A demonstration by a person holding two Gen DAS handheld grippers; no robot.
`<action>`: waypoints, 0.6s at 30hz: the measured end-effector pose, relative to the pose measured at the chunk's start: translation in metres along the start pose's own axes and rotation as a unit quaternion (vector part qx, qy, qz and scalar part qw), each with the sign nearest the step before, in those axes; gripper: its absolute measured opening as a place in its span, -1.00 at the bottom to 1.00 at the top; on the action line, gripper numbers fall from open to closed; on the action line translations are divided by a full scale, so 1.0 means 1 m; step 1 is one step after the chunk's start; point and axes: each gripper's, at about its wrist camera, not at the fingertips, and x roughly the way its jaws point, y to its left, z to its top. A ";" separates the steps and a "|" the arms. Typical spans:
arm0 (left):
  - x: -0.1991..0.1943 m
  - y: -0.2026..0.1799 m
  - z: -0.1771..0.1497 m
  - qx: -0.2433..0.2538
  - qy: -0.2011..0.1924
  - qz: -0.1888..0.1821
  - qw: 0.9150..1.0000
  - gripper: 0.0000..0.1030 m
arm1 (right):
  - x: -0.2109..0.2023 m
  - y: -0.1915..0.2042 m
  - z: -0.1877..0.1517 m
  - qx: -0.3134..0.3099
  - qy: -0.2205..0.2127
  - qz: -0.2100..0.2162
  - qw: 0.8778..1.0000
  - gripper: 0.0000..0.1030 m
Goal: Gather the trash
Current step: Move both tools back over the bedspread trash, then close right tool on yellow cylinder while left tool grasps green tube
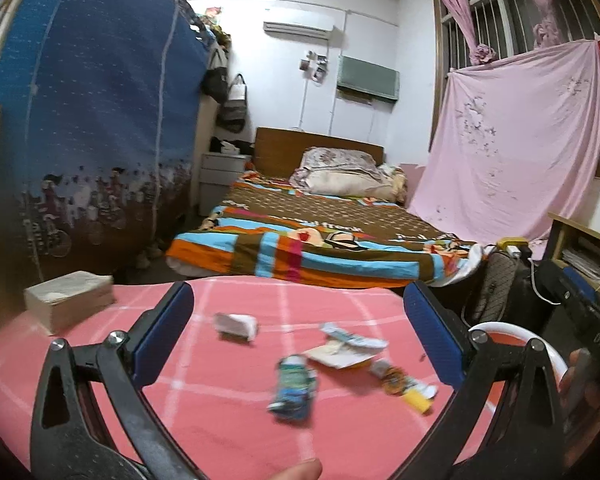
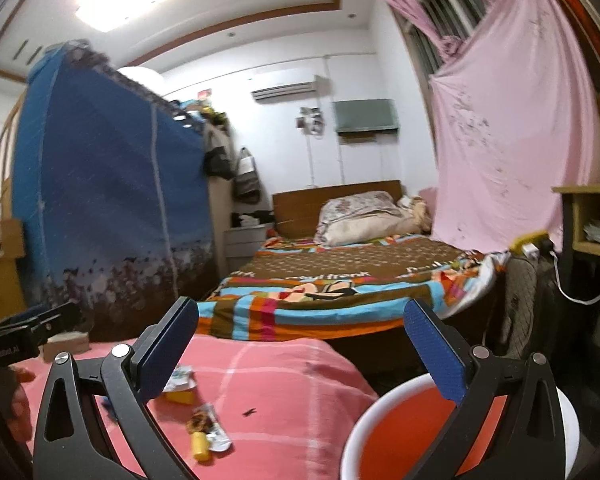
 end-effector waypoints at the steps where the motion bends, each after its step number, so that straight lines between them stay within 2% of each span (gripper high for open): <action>1: -0.002 0.003 -0.002 0.002 -0.002 0.003 1.000 0.78 | 0.001 0.004 -0.001 -0.006 0.001 0.006 1.000 1.00; 4: -0.006 0.009 -0.009 0.016 -0.001 0.008 1.000 0.78 | 0.005 0.015 -0.006 -0.023 0.010 0.018 1.000 1.00; 9: -0.001 0.012 -0.018 0.034 0.029 0.002 0.999 0.78 | 0.014 0.024 -0.014 -0.041 0.040 0.027 0.998 1.00; 18: 0.021 0.010 -0.030 0.034 0.111 -0.031 0.993 0.76 | 0.031 0.029 -0.031 -0.038 0.141 0.055 0.988 1.00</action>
